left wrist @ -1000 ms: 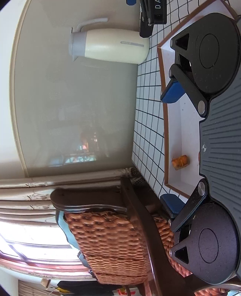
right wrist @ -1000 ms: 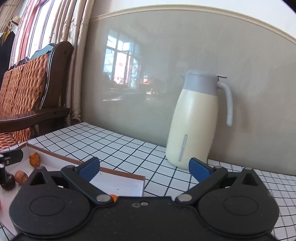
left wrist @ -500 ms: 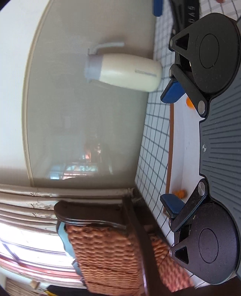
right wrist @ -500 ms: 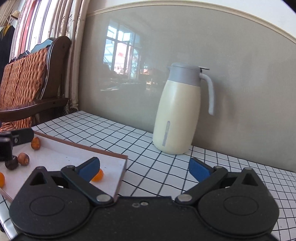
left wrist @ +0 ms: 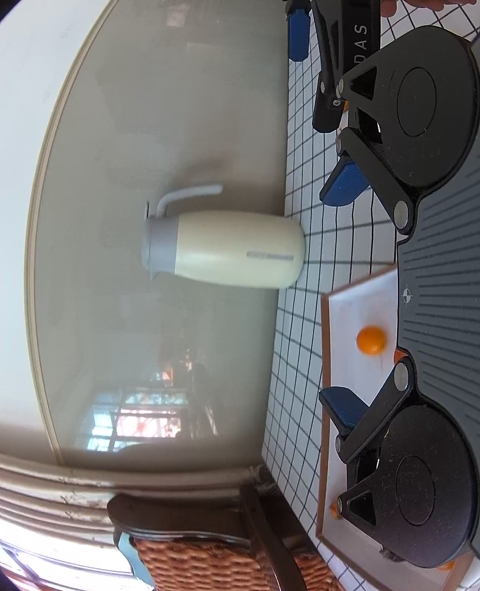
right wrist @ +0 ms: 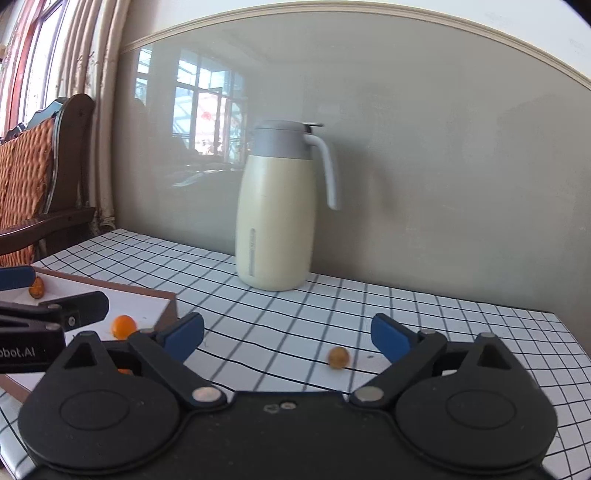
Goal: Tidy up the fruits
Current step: 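Move both open tools back toward the tan fruit and mandarin on the cloth, then grasp the small tan round fruit with the left tool while the right tool grasps the mandarin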
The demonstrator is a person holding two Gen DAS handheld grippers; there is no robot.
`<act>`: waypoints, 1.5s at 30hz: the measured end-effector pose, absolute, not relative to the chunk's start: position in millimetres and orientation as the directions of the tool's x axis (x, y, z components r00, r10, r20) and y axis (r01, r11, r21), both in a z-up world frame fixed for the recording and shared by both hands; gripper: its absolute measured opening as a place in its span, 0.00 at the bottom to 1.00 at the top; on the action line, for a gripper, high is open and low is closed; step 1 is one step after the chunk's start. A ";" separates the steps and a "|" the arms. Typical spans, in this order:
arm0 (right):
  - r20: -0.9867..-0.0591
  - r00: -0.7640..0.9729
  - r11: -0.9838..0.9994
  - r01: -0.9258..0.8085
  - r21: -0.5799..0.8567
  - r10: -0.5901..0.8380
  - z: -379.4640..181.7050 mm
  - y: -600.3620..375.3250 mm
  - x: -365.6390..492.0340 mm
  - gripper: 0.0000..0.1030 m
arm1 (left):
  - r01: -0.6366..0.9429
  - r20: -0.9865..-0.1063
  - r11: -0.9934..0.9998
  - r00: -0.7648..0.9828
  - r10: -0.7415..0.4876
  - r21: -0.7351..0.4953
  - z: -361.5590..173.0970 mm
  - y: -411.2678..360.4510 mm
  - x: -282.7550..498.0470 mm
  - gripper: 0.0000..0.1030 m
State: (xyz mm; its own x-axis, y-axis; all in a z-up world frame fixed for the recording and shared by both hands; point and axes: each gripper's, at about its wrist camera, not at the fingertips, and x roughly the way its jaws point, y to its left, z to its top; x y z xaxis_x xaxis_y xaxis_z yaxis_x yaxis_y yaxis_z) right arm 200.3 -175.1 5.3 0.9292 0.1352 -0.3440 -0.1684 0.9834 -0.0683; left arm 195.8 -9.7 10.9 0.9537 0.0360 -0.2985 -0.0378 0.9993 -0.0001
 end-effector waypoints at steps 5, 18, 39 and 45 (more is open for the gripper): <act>-0.352 0.931 0.990 -0.129 -0.065 0.098 0.7 -200.9 197.4 0.84 | 0.013 -0.301 1.000 0.953 -0.006 0.021 8.0 -36.9 198.3 1.00; -0.397 0.917 0.999 -0.043 -0.028 0.028 -18.7 -253.1 206.9 0.73 | 0.097 -0.327 0.988 0.943 -0.054 0.116 -13.8 -96.3 213.6 1.00; -0.513 0.856 0.997 -0.071 -0.015 0.054 -60.3 -281.9 283.3 0.36 | 0.206 -0.488 0.977 0.858 -0.157 0.048 -52.8 -163.3 314.6 0.76; -0.538 0.838 0.994 -0.111 -0.001 0.094 -67.1 -278.2 302.2 0.34 | 0.210 -0.540 0.977 0.825 -0.167 0.018 -60.4 -166.2 342.3 0.62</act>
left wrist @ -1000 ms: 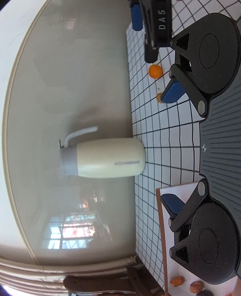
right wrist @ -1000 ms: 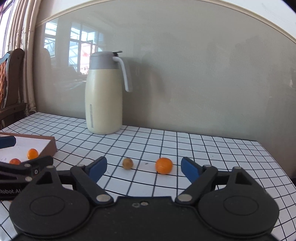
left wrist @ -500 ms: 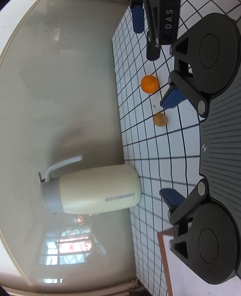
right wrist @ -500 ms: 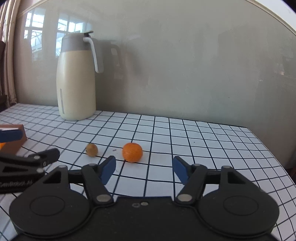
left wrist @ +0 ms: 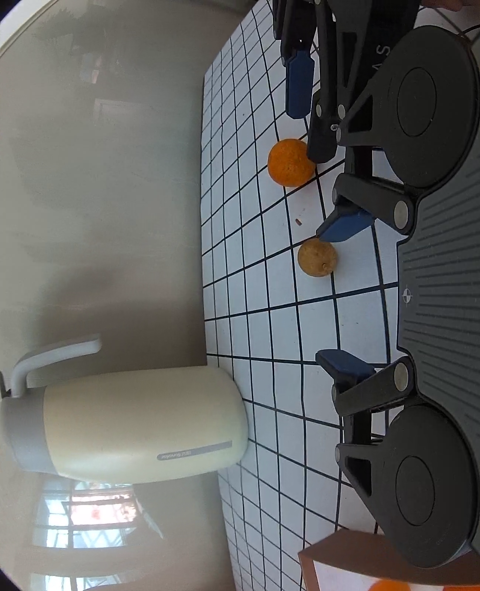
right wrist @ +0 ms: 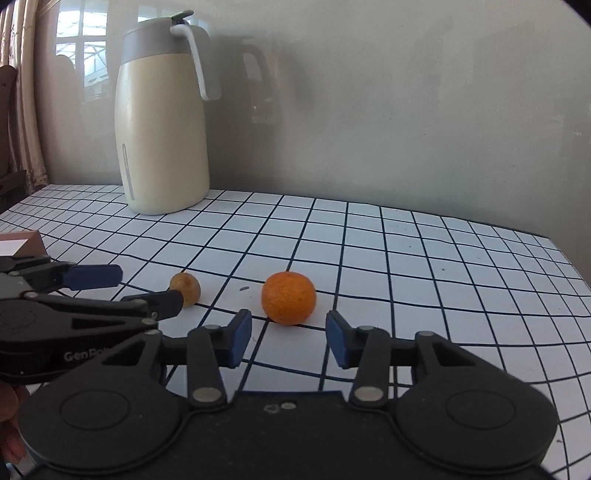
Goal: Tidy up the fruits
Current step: 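Grasp the small tan round fruit with the left tool while the right tool grasps the mandarin, then carry the tan fruit and mandarin over the white tray with both tools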
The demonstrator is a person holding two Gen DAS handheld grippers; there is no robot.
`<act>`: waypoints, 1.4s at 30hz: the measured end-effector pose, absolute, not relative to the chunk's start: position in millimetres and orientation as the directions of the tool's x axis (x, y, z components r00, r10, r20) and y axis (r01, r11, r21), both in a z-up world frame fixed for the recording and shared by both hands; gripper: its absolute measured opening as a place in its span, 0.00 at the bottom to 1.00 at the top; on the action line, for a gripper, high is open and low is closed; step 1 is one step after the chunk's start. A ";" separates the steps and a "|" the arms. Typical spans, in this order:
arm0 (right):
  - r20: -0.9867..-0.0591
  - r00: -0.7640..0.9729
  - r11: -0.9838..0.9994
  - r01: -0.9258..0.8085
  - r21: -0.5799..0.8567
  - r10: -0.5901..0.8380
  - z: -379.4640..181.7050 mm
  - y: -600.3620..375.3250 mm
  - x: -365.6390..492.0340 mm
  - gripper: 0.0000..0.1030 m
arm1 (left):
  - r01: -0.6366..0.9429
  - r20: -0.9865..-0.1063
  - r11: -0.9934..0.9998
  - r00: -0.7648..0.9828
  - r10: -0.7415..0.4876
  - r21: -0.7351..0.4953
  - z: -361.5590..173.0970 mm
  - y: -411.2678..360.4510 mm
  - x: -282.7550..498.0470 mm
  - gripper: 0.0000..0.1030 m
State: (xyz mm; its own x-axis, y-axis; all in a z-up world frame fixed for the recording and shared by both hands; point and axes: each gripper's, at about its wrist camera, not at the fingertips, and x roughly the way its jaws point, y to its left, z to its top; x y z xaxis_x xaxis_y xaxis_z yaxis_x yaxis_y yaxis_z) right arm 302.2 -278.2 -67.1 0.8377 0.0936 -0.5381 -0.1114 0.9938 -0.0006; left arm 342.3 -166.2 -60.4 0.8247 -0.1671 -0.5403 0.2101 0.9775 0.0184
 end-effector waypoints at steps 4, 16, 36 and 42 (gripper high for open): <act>-0.546 0.830 0.993 -0.118 0.032 0.116 -68.6 -282.4 311.2 0.34 | 0.208 -0.562 0.978 0.807 -0.181 -0.017 -62.7 -165.0 353.8 0.61; -0.542 0.828 0.989 -0.111 0.094 0.144 -72.0 -293.0 324.3 0.34 | 0.211 -0.580 0.977 0.791 -0.195 -0.040 -66.0 -170.9 374.2 0.61; -0.538 0.837 0.994 -0.112 0.006 0.098 -66.4 -287.4 299.7 0.26 | 0.275 -0.523 0.959 0.829 -0.199 0.071 -55.5 -194.9 343.7 0.24; -0.496 0.865 0.995 -0.098 -0.007 0.081 -46.9 -286.5 270.5 0.26 | 0.279 -0.469 0.957 0.858 -0.212 0.078 -34.8 -185.9 311.0 0.24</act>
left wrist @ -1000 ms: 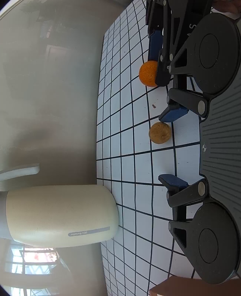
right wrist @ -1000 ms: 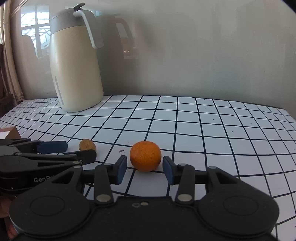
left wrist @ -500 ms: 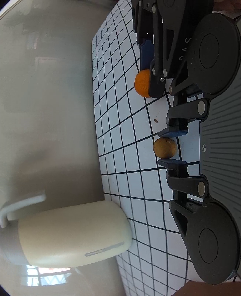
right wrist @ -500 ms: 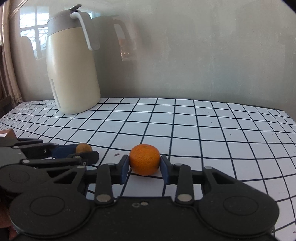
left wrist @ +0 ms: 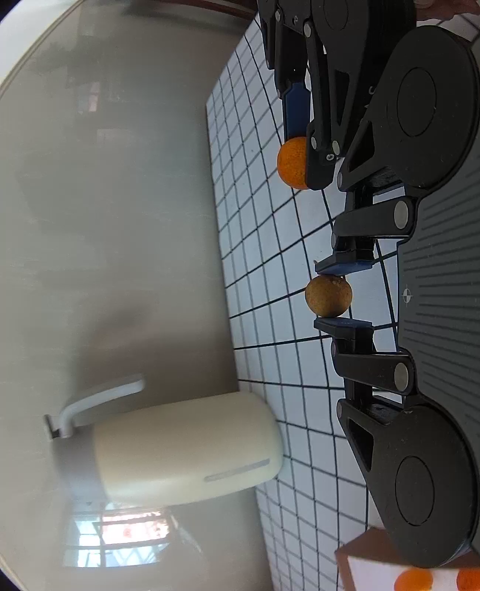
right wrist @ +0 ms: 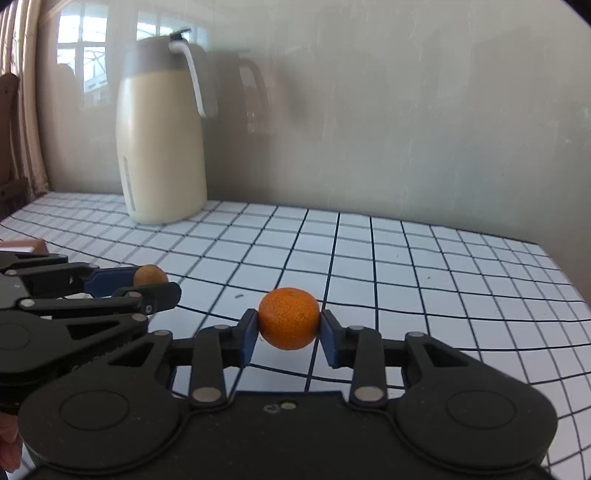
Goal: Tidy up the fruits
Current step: 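Carry the tan fruit and mandarin over the white tray with both tools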
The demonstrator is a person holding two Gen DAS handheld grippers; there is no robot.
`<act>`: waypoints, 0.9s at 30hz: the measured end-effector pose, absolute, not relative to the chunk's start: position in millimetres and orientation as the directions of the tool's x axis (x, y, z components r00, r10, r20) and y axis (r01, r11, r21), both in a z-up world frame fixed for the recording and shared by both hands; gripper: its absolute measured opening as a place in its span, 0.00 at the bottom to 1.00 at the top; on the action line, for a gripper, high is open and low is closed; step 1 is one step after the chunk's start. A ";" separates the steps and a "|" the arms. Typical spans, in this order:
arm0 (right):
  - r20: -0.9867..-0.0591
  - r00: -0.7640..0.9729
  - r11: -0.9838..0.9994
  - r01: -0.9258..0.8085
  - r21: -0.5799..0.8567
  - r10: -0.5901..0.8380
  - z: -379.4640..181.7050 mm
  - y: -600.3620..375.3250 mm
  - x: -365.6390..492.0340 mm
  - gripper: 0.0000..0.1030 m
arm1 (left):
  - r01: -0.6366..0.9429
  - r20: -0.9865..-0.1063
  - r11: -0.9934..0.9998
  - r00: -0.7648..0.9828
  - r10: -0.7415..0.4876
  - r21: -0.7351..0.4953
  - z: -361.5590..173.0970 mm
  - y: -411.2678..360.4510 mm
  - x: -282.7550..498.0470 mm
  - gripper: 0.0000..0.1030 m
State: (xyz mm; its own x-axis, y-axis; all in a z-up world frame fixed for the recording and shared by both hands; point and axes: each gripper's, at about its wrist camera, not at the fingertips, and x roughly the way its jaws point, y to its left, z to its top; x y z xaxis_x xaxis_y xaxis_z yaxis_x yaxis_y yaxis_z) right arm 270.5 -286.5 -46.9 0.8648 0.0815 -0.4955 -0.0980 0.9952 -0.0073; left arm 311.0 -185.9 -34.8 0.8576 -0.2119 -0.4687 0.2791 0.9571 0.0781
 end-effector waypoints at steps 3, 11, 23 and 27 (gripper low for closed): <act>-0.479 0.874 0.996 -0.092 0.001 0.081 -39.5 -285.2 255.0 0.26 | 0.275 -0.443 0.958 0.870 -0.214 0.077 -24.5 -178.4 293.1 0.24; -0.464 0.883 0.996 -0.088 0.002 0.079 -32.6 -275.3 219.5 0.26 | 0.242 -0.424 0.968 0.884 -0.196 0.059 -14.6 -149.1 251.1 0.24; -0.458 0.882 0.992 -0.126 -0.003 0.110 -27.5 -242.2 166.1 0.26 | 0.204 -0.394 0.978 0.903 -0.169 0.048 -6.9 -103.9 189.7 0.24; -0.451 0.882 0.987 -0.162 -0.010 0.140 -21.8 -225.7 154.4 0.26 | 0.177 -0.371 0.982 0.918 -0.144 0.058 1.0 -84.6 172.2 0.24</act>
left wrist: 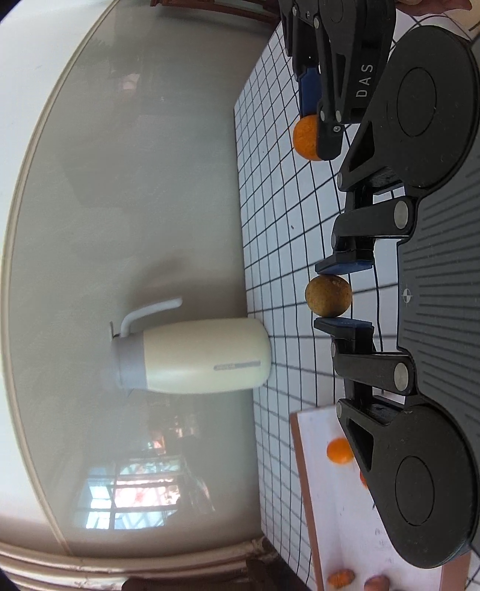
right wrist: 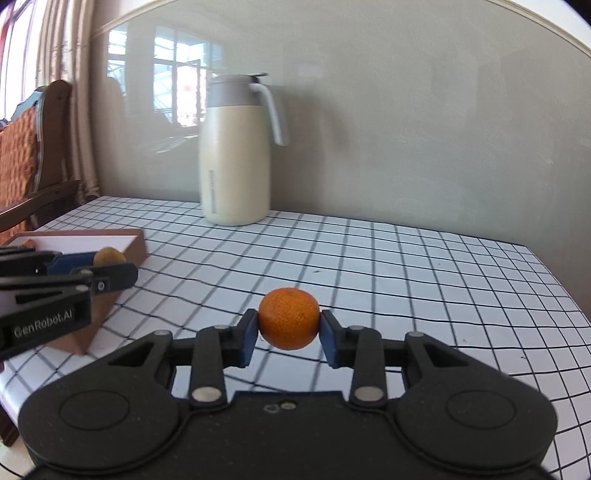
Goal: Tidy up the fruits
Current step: 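Carry the tan fruit and mandarin over the white tray with both tools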
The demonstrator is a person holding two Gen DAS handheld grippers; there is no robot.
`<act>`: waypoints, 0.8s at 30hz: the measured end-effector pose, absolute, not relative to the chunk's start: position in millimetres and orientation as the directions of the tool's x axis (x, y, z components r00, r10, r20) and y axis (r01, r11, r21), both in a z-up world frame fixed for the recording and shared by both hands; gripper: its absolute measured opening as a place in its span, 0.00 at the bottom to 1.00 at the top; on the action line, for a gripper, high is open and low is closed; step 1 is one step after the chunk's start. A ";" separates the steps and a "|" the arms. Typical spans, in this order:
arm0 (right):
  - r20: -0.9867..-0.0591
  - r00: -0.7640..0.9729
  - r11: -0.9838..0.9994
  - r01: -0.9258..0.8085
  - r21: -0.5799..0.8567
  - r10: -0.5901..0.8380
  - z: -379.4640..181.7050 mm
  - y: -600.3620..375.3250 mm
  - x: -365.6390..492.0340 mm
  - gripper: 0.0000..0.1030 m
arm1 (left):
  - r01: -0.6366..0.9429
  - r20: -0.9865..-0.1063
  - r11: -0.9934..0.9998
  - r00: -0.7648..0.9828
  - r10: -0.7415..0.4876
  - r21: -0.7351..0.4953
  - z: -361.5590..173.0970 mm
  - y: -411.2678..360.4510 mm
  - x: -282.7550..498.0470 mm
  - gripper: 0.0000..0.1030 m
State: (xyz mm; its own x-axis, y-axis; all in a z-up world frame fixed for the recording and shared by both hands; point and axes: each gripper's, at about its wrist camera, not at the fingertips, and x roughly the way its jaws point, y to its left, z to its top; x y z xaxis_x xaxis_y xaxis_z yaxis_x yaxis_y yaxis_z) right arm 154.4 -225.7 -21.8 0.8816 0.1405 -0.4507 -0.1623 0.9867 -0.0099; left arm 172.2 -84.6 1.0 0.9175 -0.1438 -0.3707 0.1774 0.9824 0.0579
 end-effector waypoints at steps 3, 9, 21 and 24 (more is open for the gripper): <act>-0.434 0.885 0.981 -0.193 -0.016 0.167 -15.0 -211.7 144.4 0.26 | 0.153 -0.352 0.986 0.928 -0.119 0.071 6.7 -69.0 159.2 0.24; -0.403 0.882 0.961 -0.275 -0.021 0.243 -1.7 -178.1 135.2 0.26 | 0.098 -0.334 0.992 0.940 -0.066 0.082 11.8 -35.8 138.6 0.24; -0.378 0.846 0.904 -0.425 -0.053 0.376 10.2 -99.5 130.5 0.26 | -0.058 -0.291 0.997 0.954 0.073 0.059 21.9 38.9 121.6 0.24; -0.374 0.842 0.897 -0.439 -0.057 0.389 11.6 -85.6 131.6 0.26 | -0.090 -0.288 0.994 0.952 0.102 0.056 21.9 55.1 120.1 0.24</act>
